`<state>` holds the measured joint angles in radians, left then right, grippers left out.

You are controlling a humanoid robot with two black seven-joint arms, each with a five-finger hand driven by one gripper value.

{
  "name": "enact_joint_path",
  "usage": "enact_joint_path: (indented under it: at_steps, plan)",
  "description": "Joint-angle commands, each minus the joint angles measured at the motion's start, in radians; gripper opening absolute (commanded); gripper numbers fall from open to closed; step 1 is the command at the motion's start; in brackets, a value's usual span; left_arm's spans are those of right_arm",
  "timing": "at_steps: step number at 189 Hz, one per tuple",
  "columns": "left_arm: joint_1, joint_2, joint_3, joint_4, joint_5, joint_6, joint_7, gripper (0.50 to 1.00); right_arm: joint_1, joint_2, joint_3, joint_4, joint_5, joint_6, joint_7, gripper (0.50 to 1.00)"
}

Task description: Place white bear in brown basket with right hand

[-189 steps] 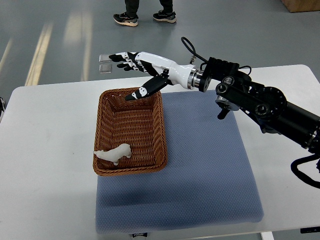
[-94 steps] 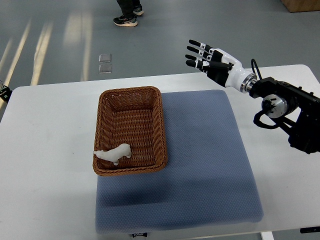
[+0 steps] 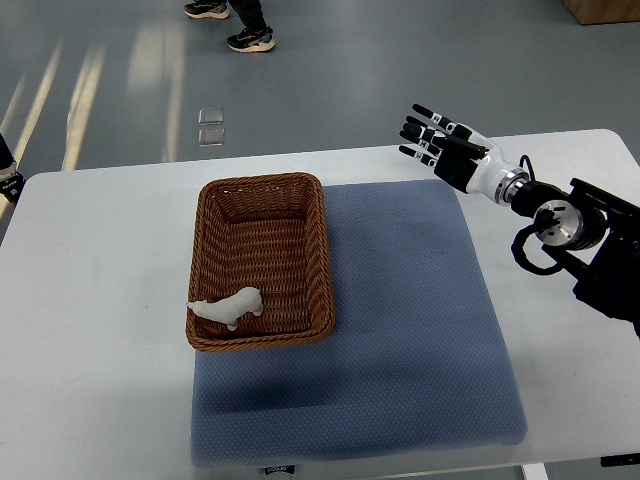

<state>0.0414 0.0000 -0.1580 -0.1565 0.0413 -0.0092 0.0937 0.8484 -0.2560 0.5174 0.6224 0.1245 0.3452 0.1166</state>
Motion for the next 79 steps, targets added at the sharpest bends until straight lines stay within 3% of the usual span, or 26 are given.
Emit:
enact_joint_path:
  at_steps: [1, 79]
  plan:
    - [0.000, 0.000, 0.000, 0.000, 0.000, 0.000, 0.000, 1.000, -0.002, 0.007, 0.000, -0.004, -0.017, 0.000, 0.002, 0.926]
    - [0.000, 0.000, 0.000, 0.000, 0.000, 0.000, 0.000, 1.000, -0.029, 0.037, 0.016, -0.006, -0.019, 0.012, 0.011, 0.928]
